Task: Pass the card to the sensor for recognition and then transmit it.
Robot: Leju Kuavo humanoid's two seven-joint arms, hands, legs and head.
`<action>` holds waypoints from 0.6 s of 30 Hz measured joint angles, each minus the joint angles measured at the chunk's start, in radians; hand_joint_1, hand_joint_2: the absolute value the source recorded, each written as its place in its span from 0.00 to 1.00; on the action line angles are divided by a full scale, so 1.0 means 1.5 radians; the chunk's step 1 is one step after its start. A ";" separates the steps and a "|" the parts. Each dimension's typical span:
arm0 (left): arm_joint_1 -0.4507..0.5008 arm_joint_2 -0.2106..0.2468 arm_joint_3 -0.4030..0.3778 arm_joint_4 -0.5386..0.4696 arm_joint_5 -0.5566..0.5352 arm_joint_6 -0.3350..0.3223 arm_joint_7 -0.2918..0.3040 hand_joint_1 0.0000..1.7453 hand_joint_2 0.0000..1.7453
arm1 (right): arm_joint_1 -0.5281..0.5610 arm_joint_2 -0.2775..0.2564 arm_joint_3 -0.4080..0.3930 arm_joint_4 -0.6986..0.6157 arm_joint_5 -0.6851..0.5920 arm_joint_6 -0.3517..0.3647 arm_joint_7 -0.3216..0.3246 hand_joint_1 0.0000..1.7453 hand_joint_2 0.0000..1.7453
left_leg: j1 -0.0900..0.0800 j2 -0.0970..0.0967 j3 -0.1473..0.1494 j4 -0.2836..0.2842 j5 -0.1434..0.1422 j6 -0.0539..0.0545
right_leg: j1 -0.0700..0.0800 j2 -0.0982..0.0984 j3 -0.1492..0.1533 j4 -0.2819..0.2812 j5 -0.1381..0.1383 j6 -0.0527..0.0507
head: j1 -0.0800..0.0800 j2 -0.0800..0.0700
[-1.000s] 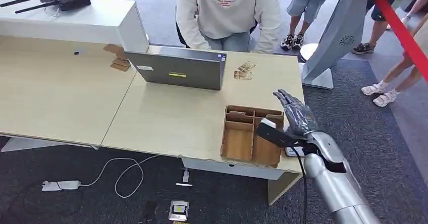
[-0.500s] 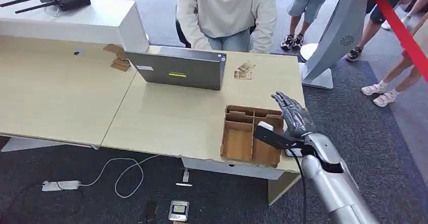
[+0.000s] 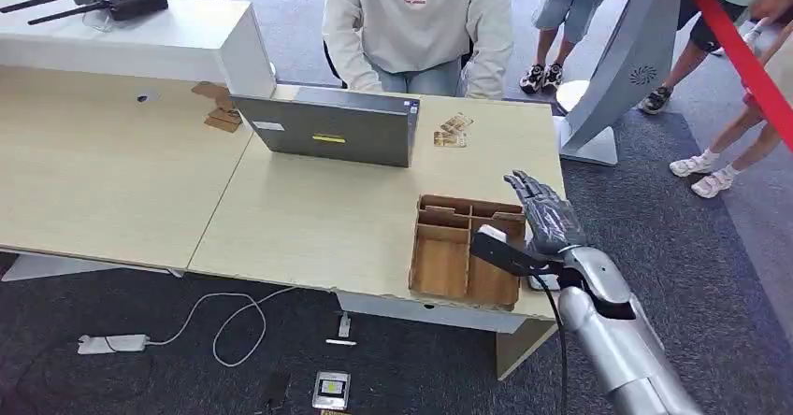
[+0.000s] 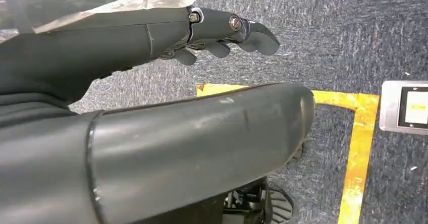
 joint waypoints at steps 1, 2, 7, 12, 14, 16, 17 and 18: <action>0.000 0.000 0.000 0.000 0.000 0.000 0.000 0.00 0.00 | 0.000 0.000 0.000 0.000 0.000 0.000 0.000 0.24 1.00 | 0.000 0.000 0.000 0.000 0.000 0.000 | 0.000 0.000 0.000 0.000 0.000 0.000 | 0.000 0.000; 0.000 0.000 0.000 0.000 0.000 0.000 0.000 0.00 0.00 | 0.000 0.000 0.000 0.000 0.000 0.000 0.000 0.24 1.00 | 0.000 0.000 0.000 0.000 0.000 0.000 | 0.000 0.000 0.000 0.000 0.000 0.000 | 0.000 0.000; 0.001 0.001 0.000 0.000 -0.012 0.015 0.005 0.00 0.00 | 0.000 -0.001 0.000 0.003 0.002 0.000 0.000 1.00 1.00 | 0.000 0.000 0.000 0.000 0.000 0.000 | 0.000 0.000 0.000 0.000 0.000 0.000 | 0.000 0.000; 0.001 0.001 0.000 -0.001 0.004 0.007 -0.002 0.00 0.00 | 0.001 -0.001 0.004 0.010 0.003 0.016 0.001 1.00 1.00 | 0.000 0.000 0.000 0.000 0.000 0.000 | 0.000 0.000 0.000 0.000 0.000 0.000 | 0.000 0.000; 0.001 0.001 0.000 -0.001 0.005 0.007 -0.006 0.00 0.00 | 0.000 -0.001 0.004 0.010 0.000 0.016 0.001 1.00 1.00 | 0.000 0.000 0.000 0.000 0.000 0.000 | 0.000 0.000 0.000 0.000 0.000 0.000 | 0.000 0.000; 0.001 0.001 0.000 -0.001 0.006 0.007 -0.008 0.00 0.00 | 0.000 -0.001 0.004 0.010 -0.001 0.020 0.002 1.00 1.00 | 0.000 0.000 0.000 0.000 0.000 0.000 | 0.000 0.000 0.000 0.000 0.000 0.000 | 0.000 0.000; 0.001 0.001 0.000 -0.001 0.006 0.007 -0.008 0.00 0.00 | 0.000 -0.001 0.004 0.010 -0.001 0.021 0.002 1.00 1.00 | 0.000 0.000 0.000 0.000 0.000 0.000 | 0.000 0.000 0.000 0.000 0.000 0.000 | 0.000 0.000; 0.001 0.001 0.000 -0.001 0.005 0.006 -0.011 0.00 0.00 | 0.000 -0.001 0.004 0.011 -0.002 0.021 0.002 1.00 1.00 | 0.000 0.000 0.000 0.000 0.000 0.000 | 0.000 0.000 0.000 0.000 0.000 0.000 | -0.001 0.000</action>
